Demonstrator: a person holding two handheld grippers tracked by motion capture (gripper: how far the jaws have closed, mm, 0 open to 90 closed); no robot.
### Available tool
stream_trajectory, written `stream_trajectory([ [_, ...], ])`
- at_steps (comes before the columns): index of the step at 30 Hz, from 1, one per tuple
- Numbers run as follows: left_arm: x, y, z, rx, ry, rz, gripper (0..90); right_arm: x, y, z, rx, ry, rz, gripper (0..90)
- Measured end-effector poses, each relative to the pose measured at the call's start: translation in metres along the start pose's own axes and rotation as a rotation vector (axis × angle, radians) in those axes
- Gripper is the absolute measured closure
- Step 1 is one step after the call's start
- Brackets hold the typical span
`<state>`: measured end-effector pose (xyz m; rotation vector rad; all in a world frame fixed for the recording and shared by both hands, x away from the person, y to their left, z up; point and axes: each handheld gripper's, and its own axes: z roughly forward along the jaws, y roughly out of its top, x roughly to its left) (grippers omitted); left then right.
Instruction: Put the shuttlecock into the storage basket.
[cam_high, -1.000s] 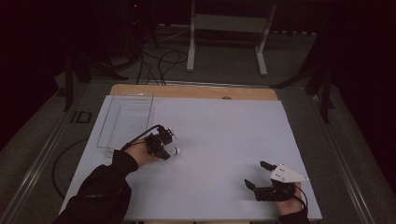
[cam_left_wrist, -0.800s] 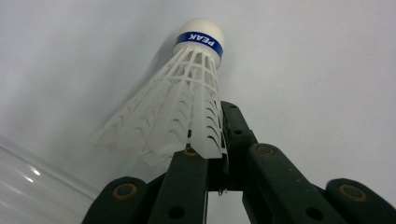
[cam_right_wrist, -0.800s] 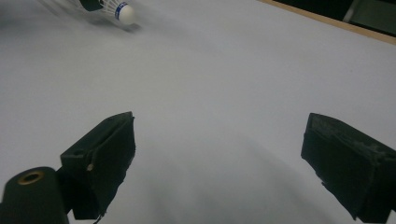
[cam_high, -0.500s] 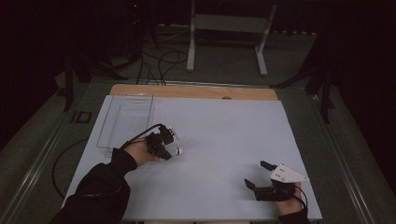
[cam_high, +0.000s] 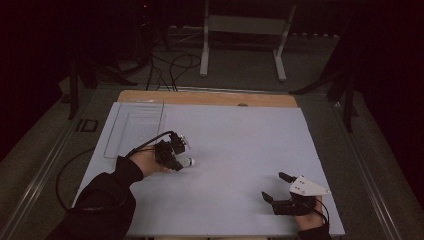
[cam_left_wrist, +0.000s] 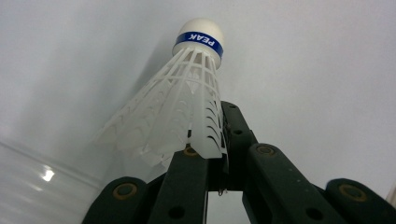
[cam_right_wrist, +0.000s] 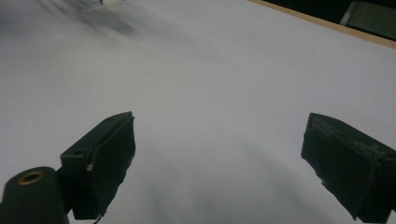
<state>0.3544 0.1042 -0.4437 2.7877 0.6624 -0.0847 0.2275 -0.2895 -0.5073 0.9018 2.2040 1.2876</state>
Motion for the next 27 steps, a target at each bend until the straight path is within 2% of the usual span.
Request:
stream_trajectory([
  [12,-0.008,0.003,-0.013,0.008,0.000,0.052,89.7,0.000,0.000,0.000,-0.003,0.005,0.001,9.8],
  [16,-0.010,0.003,-0.019,-0.016,0.009,0.055,89.7,0.000,0.000,0.000,-0.003,0.003,0.000,9.8],
  [19,-0.011,0.002,-0.023,-0.010,0.009,0.075,89.7,0.000,0.000,0.000,-0.003,0.002,0.000,9.8],
  [27,-0.012,0.000,-0.037,-0.028,0.013,0.092,89.7,0.001,0.001,0.000,-0.004,0.006,-0.001,9.8],
])
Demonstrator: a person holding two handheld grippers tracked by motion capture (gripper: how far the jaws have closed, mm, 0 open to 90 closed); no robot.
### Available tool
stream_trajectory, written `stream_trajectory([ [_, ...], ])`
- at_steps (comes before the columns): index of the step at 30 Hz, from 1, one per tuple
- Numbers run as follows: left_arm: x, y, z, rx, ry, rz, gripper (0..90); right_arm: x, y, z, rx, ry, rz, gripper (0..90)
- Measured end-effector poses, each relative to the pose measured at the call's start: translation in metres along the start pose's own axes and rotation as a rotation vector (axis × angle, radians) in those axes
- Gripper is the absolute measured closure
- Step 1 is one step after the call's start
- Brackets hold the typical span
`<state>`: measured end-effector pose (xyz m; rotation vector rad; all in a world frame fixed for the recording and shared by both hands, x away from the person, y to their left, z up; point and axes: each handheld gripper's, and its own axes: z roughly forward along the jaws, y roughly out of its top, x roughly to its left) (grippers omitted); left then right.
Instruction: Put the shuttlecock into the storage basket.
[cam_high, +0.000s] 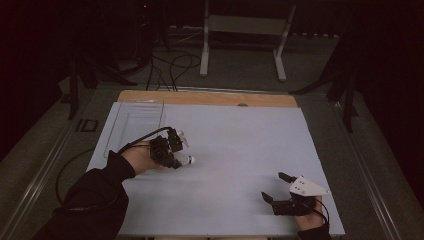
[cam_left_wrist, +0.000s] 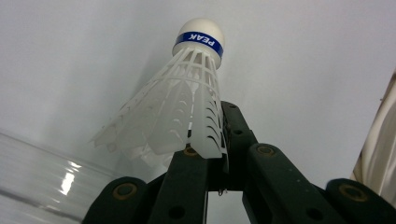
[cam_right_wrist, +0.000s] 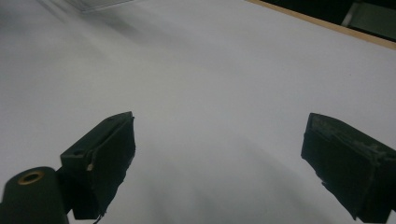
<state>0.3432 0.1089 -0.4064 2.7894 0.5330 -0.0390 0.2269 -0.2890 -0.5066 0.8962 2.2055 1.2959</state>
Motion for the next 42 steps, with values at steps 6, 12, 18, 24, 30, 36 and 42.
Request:
stream_trajectory([
  [6,-0.001,-0.001,-0.009,0.002,0.003,0.015,89.7,0.000,0.000,0.000,0.000,0.001,-0.004,9.8],
  [12,-0.001,-0.002,-0.019,-0.002,0.003,0.023,89.7,0.000,0.000,0.000,-0.004,0.004,-0.002,9.8],
  [18,-0.001,-0.002,-0.029,-0.015,0.007,0.033,89.7,0.000,0.001,0.000,-0.004,0.002,-0.005,9.8],
  [24,0.000,-0.004,-0.037,-0.007,0.018,0.044,89.7,0.001,0.001,0.000,-0.004,0.003,-0.005,9.8],
  [30,0.001,-0.007,-0.042,-0.005,0.012,0.048,89.6,0.001,0.001,0.000,-0.010,0.008,-0.005,9.8],
  [36,0.004,-0.010,-0.049,-0.009,0.011,0.045,89.6,0.001,0.000,0.000,-0.013,0.007,-0.005,9.8],
  [42,0.006,-0.015,-0.054,-0.004,0.013,0.042,89.6,0.001,0.001,0.000,-0.012,0.006,-0.005,9.8],
])
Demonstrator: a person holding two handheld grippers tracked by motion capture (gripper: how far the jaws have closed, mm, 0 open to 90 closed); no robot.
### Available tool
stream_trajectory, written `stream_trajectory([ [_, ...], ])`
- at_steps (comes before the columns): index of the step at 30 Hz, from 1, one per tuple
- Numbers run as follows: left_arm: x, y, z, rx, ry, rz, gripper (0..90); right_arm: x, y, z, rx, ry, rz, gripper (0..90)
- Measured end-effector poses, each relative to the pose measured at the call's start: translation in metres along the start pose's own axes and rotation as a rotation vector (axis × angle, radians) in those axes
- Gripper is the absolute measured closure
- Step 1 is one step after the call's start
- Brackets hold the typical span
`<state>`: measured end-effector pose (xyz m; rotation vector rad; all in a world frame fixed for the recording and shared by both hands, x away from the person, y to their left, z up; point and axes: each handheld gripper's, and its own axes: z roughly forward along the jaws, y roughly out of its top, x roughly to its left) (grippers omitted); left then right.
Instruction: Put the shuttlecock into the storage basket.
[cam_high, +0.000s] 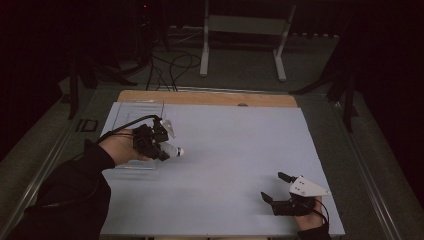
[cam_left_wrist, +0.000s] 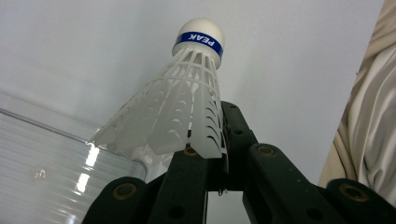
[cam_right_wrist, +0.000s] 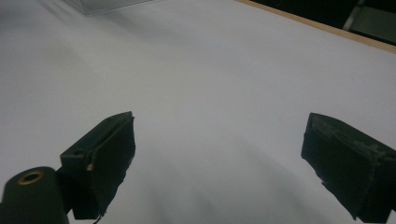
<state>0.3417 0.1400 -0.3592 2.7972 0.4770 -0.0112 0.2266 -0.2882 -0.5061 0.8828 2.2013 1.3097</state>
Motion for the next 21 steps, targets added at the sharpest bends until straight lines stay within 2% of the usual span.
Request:
stream_trajectory([
  [16,0.006,-0.014,-0.017,0.003,0.009,-0.001,89.5,0.000,0.000,0.001,0.006,0.000,0.003,9.8],
  [17,0.006,-0.015,-0.017,0.002,0.013,-0.013,89.5,0.001,0.000,0.001,0.006,-0.001,0.001,9.8],
  [21,0.008,-0.019,-0.021,0.000,0.011,-0.004,89.5,0.001,0.000,0.001,0.006,0.000,0.000,9.8],
])
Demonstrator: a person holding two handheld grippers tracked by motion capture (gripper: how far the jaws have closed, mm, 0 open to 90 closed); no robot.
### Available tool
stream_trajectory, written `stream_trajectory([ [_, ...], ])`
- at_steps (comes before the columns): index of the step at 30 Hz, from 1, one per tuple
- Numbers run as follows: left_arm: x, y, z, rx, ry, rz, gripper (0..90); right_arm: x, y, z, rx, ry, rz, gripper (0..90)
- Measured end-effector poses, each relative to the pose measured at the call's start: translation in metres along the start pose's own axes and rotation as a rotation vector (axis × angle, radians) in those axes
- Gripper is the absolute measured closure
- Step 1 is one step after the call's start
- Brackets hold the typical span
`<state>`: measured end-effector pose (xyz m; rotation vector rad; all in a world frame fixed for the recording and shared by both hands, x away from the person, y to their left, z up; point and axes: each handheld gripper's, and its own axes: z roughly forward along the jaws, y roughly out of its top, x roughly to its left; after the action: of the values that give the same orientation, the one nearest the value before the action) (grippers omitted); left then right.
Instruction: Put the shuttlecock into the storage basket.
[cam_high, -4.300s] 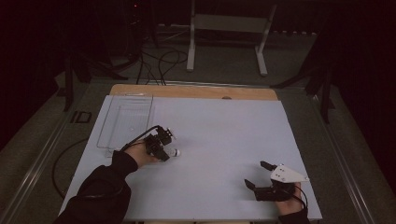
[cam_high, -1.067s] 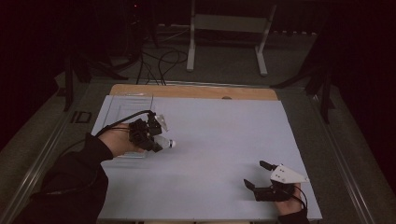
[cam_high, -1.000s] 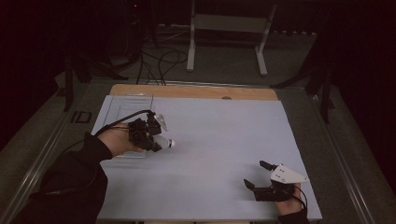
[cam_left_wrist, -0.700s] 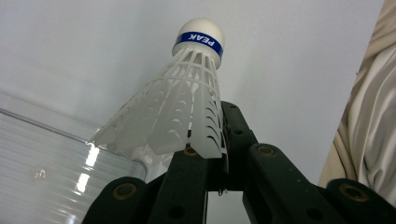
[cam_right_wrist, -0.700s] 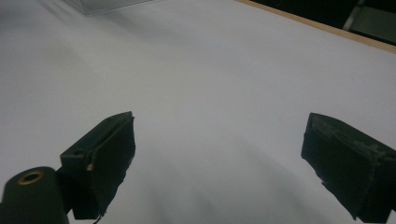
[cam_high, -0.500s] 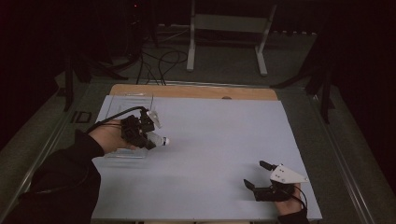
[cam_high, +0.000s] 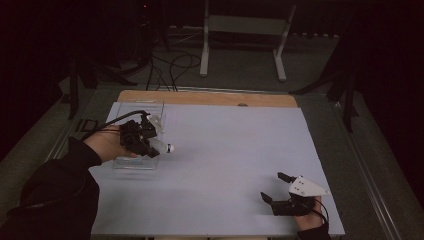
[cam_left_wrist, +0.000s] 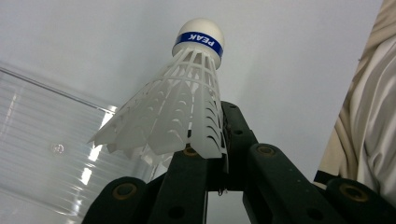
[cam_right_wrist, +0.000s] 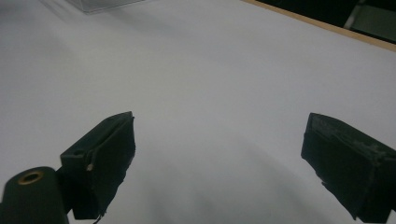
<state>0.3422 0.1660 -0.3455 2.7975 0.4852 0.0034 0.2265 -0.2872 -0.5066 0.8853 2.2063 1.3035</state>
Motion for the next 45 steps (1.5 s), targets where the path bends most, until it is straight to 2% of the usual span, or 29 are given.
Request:
stream_trajectory([
  [3,0.002,-0.004,-0.001,-0.001,-0.001,0.002,89.5,0.000,0.000,0.000,-0.002,0.000,0.000,9.8],
  [6,0.005,-0.009,-0.002,-0.003,0.000,-0.016,89.5,0.000,0.000,0.000,0.001,-0.001,-0.002,9.8],
  [10,0.010,-0.017,-0.005,-0.008,0.010,-0.021,89.4,0.000,0.000,0.000,0.002,0.000,-0.001,9.8],
  [15,0.014,-0.027,-0.006,-0.012,0.002,-0.034,89.4,0.000,0.000,0.000,0.004,0.002,-0.002,9.8],
  [26,0.028,-0.048,-0.005,-0.013,0.025,-0.067,89.4,0.001,0.000,0.001,0.006,0.006,-0.003,9.8],
  [31,0.033,-0.056,-0.005,-0.025,0.039,-0.044,89.4,0.001,0.000,0.002,0.010,0.006,-0.004,9.8],
  [41,0.045,-0.068,-0.002,-0.056,0.023,-0.056,89.4,0.001,0.000,0.002,0.012,0.008,-0.002,9.8],
  [45,0.050,-0.071,0.004,-0.063,0.004,-0.045,89.4,0.001,0.000,0.001,0.010,0.008,-0.003,9.8],
])
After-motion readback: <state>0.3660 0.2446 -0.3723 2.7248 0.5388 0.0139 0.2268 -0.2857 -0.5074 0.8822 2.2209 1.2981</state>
